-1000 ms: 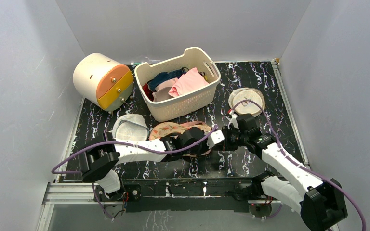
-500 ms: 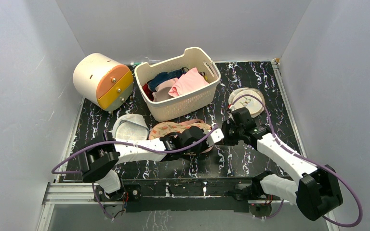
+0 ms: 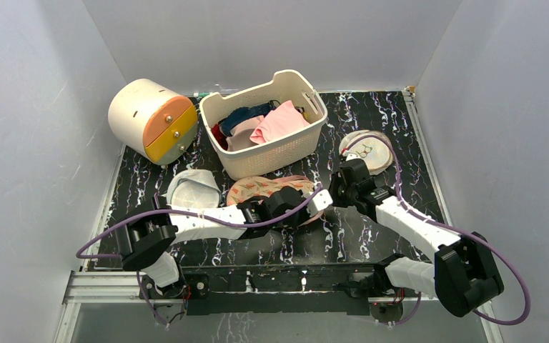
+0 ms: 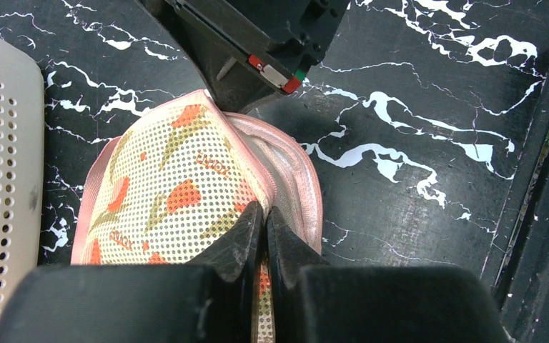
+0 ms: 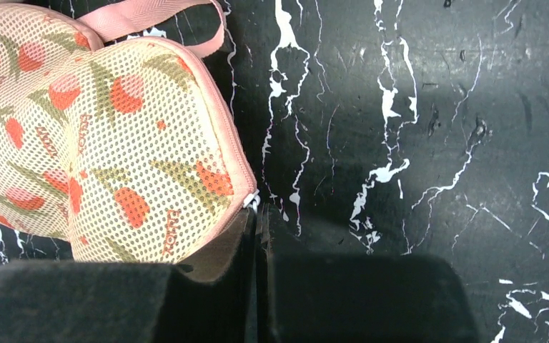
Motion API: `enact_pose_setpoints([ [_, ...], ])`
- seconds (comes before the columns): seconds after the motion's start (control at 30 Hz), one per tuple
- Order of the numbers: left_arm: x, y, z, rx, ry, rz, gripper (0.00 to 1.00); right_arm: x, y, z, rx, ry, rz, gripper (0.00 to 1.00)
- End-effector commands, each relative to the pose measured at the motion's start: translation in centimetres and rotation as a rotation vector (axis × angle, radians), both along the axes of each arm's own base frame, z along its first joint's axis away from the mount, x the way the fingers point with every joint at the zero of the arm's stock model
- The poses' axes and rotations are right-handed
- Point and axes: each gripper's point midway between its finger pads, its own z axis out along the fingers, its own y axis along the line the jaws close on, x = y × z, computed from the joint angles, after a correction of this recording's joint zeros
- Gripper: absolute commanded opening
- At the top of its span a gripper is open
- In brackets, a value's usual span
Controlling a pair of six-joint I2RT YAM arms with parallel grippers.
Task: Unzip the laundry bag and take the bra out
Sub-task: Unzip the laundry bag at the center of the board.
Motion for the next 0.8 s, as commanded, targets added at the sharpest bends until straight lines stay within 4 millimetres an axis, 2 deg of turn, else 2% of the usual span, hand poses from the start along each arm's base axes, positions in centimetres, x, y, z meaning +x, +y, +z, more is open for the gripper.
enact_pose_setpoints([
  [0.0, -1.1, -0.5, 1.8, -0.038, 0.024, -0.027, 0.00, 5.1, -1.7, 3.7, -0.055, -0.255, -0.091, 0.00],
  [0.1, -0.8, -0.4, 1.9, -0.032, 0.024, -0.002, 0.00, 4.4, -1.1, 4.2, -0.024, -0.239, -0.053, 0.00],
  [0.17, -0.7, -0.4, 2.2, -0.037, 0.023, 0.007, 0.03, 3.3, -0.5, 4.4, 0.010, -0.214, -0.023, 0.00],
  [0.27, -0.9, -0.4, 2.8, -0.059, 0.023, 0.005, 0.19, 1.3, 0.1, 4.6, 0.062, -0.152, 0.003, 0.00],
  [0.47, -2.1, -0.7, 4.2, -0.135, 0.062, -0.022, 0.65, -3.9, 2.3, 4.8, 0.239, -0.027, 0.113, 0.00],
  [0.63, -2.7, -1.1, 3.4, -0.131, 0.106, -0.041, 0.84, -8.1, 4.1, 5.1, 0.358, 0.080, 0.266, 0.00],
  [0.77, -3.6, -1.7, 2.0, -0.086, 0.140, -0.081, 0.95, -9.7, 5.0, 5.8, 0.440, 0.092, 0.336, 0.00],
])
